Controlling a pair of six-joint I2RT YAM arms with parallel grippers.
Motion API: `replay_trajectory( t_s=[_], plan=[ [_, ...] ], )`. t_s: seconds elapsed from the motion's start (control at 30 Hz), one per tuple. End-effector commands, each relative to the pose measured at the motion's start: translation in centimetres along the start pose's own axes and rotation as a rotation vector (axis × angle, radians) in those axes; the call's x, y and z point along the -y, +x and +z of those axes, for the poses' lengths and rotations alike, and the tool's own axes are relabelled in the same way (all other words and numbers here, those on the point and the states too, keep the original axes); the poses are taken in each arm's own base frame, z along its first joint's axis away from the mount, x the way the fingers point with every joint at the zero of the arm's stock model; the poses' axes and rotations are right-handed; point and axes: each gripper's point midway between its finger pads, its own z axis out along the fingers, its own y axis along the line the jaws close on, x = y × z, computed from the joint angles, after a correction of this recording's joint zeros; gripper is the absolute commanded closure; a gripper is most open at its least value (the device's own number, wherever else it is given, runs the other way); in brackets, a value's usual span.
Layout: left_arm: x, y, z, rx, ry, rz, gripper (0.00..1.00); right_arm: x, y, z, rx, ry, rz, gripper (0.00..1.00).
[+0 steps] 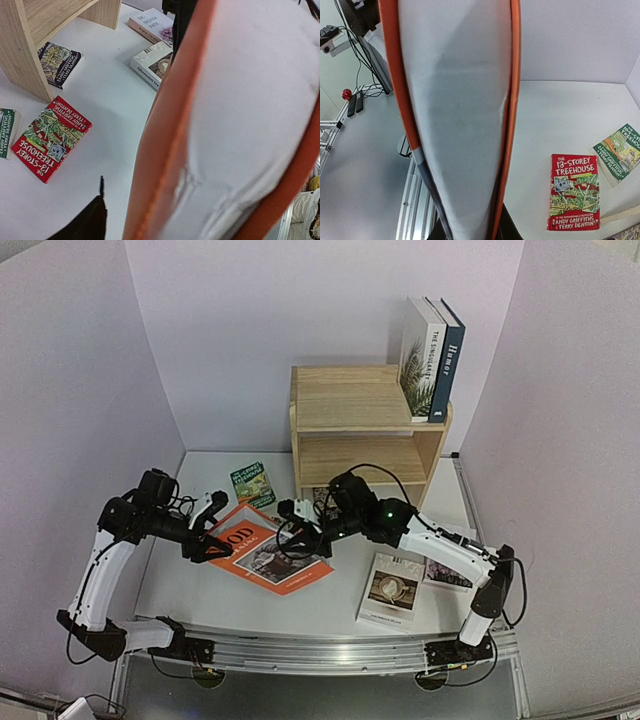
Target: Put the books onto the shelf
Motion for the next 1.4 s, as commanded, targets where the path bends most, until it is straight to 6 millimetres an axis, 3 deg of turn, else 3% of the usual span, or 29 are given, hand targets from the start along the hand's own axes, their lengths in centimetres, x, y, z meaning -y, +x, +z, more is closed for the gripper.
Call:
replay_trajectory(
  t_s=[0.0,0.23,0.27,0.37,0.43,0.5,0.6,0.77,0.87,1.07,1.2,1.37],
  plan=[
    [1.1,-0.7,0.0,0.016,0.049,0.036,0.53,-1.2,-3.4,-1.4,0.085,-0.040,-0.087,0.99],
    [1.8,-1.0,-0.3,0.044,0.069,0.013,0.80,-0.6,-2.9,-0.8,0.072,-0.031,-0.061,0.95],
    [1.7,-1.1,-0.3,0.049,0.065,-0.008,0.84,-0.2,-2.9,-0.8,0.068,-0.011,-0.046,0.87],
    [0.9,-1.0,-0.3,0.072,0.039,-0.110,0.90,2.3,-2.9,-0.6,0.051,0.119,0.010,0.52],
    [-0.4,-0.3,-0.1,0.079,0.010,-0.225,0.94,4.6,-2.9,-1.0,0.042,0.247,0.045,0.23],
    [-2.1,0.8,0.1,0.089,-0.020,-0.364,0.96,6.9,-2.9,-1.6,0.034,0.388,0.089,0.12],
    [-3.8,2.2,0.0,0.135,-0.040,-0.549,0.98,8.4,-3.1,-2.0,0.037,0.511,0.124,0.10],
    [-6.8,4.2,-0.2,0.217,-0.073,-0.820,1.00,6.8,-3.7,0.8,0.005,0.631,-0.014,0.07],
    [-9.7,5.4,-0.7,0.270,-0.104,-1.019,1.00,3.9,-3.9,4.6,-0.005,0.605,-0.123,0.07],
    [-14.0,7.3,-2.0,0.315,-0.206,-1.261,1.00,1.8,-2.1,12.5,-0.007,0.613,-0.235,0.07],
    [-15.5,9.0,-1.9,0.348,-0.174,-1.463,1.00,3.0,-2.0,16.1,0.020,0.753,-0.319,0.07],
    [-15.5,10.0,-1.0,0.342,-0.122,-1.546,1.00,6.7,-3.1,16.6,0.109,1.026,-0.329,0.07]
  ],
)
